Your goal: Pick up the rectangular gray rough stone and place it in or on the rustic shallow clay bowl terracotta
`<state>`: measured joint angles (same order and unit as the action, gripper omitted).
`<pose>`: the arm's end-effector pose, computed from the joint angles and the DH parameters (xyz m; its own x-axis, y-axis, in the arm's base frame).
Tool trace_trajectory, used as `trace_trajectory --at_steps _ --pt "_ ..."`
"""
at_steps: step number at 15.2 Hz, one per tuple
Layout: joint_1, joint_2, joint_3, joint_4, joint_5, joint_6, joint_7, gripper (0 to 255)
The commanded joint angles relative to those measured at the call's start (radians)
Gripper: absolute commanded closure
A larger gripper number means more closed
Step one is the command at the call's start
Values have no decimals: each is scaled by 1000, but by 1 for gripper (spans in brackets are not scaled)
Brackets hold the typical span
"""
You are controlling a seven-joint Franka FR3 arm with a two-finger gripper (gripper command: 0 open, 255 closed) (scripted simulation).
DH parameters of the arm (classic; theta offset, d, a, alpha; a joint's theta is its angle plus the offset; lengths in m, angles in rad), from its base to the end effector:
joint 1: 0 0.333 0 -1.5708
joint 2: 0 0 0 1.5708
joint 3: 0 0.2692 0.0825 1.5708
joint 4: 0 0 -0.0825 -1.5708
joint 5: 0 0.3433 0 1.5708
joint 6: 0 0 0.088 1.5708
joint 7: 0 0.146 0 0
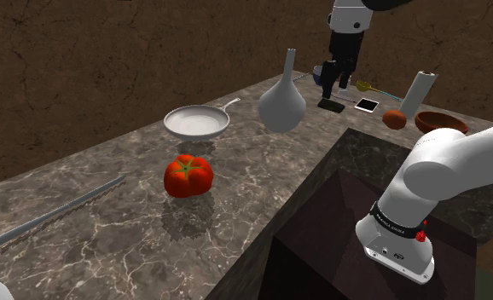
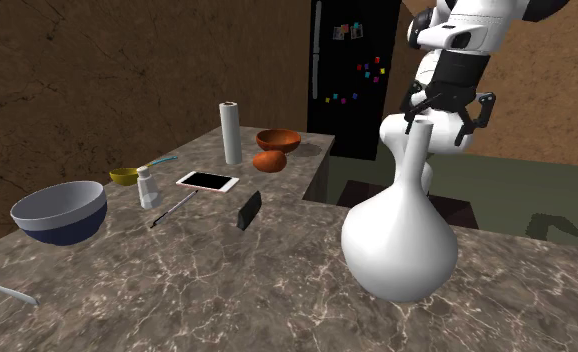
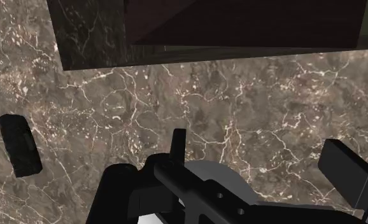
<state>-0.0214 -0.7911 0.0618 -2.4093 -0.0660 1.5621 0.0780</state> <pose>0.2932 0.0040 0.4967 0.9971 -0.0585 -0.0482 -0.0527 -0.9921 0.1137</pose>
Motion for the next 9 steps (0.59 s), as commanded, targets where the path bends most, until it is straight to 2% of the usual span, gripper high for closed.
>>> trace_trajectory --at_steps 1,9 --pt "0 0 0 0 0 0 0 0" --pt "-56 71 -166 -71 -133 173 -199 0"
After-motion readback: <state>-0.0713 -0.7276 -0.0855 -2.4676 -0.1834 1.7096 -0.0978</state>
